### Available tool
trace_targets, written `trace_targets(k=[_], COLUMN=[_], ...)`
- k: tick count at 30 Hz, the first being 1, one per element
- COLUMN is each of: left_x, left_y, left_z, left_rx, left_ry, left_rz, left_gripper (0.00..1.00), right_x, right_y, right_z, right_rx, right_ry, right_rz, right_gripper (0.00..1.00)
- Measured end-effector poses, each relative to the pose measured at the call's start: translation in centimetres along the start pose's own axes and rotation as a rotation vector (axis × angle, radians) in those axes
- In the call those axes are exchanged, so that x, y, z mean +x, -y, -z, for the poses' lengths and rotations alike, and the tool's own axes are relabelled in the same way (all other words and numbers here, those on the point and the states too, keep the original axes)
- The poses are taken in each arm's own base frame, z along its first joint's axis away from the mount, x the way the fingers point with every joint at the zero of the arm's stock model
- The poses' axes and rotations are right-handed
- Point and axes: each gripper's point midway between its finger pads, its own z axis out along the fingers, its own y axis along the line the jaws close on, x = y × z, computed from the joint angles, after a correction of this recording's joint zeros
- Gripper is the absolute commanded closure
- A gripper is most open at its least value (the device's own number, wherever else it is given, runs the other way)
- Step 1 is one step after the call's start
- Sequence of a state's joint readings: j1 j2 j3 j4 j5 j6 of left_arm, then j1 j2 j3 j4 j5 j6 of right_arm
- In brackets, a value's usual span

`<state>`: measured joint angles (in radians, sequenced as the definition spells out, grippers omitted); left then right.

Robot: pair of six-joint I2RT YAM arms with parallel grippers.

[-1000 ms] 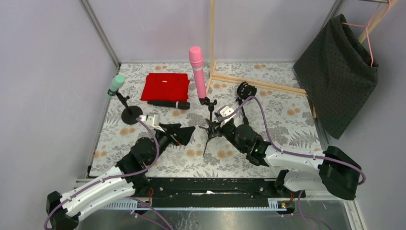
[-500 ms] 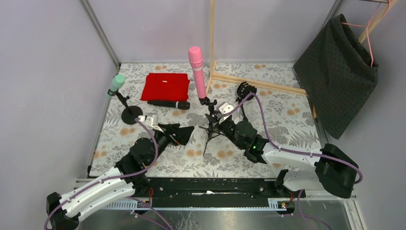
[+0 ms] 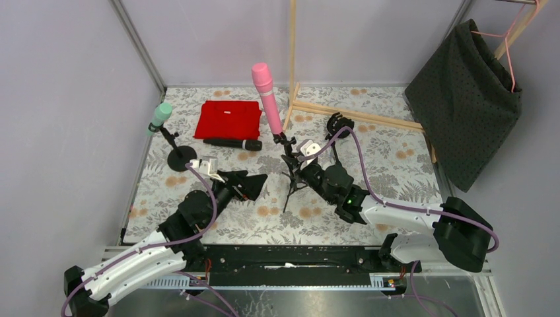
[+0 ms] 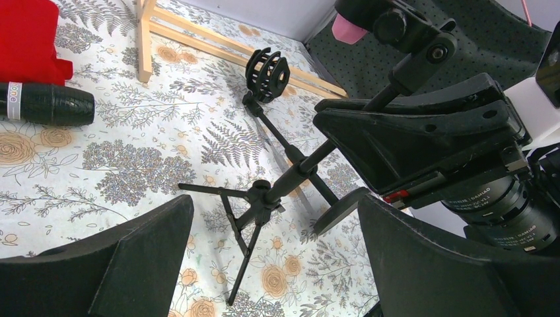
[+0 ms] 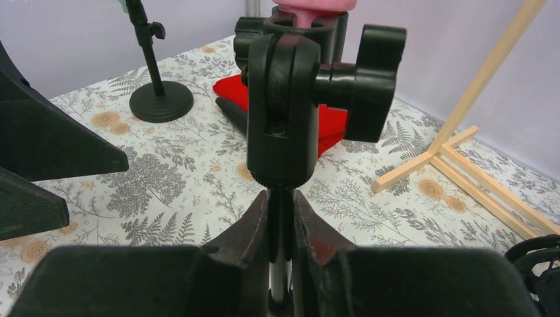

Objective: Attach the microphones to the stand

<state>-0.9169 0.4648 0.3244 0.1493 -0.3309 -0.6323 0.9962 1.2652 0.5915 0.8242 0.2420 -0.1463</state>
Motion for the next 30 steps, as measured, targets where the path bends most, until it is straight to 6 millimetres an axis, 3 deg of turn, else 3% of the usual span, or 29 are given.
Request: trace_targets(k=[19, 25, 30], left_x=[0.2, 0.2, 0.3], left_y=[-0.5, -0.6, -0.7], left_z=[0.2, 0.3, 0.3], left_rx=[-0.020, -0.026, -0.027], left_ry=[-0.007, -0.009, -0.011], left_rz=[-0.006, -0.003, 0.000], left_gripper=[0.01, 0.01, 0.01], right_x=[-1.4, -3.3, -6.5], right_y=[1.1, 3.5, 7.8], right_z=[0.3, 0.5, 1.0], right_rx=[0.018, 0.061, 0.148], right_ry=[0.036, 0.075, 0.138], right_rz=[-0.009, -0.024, -0.026], right_gripper=[1.00, 1.00, 1.00])
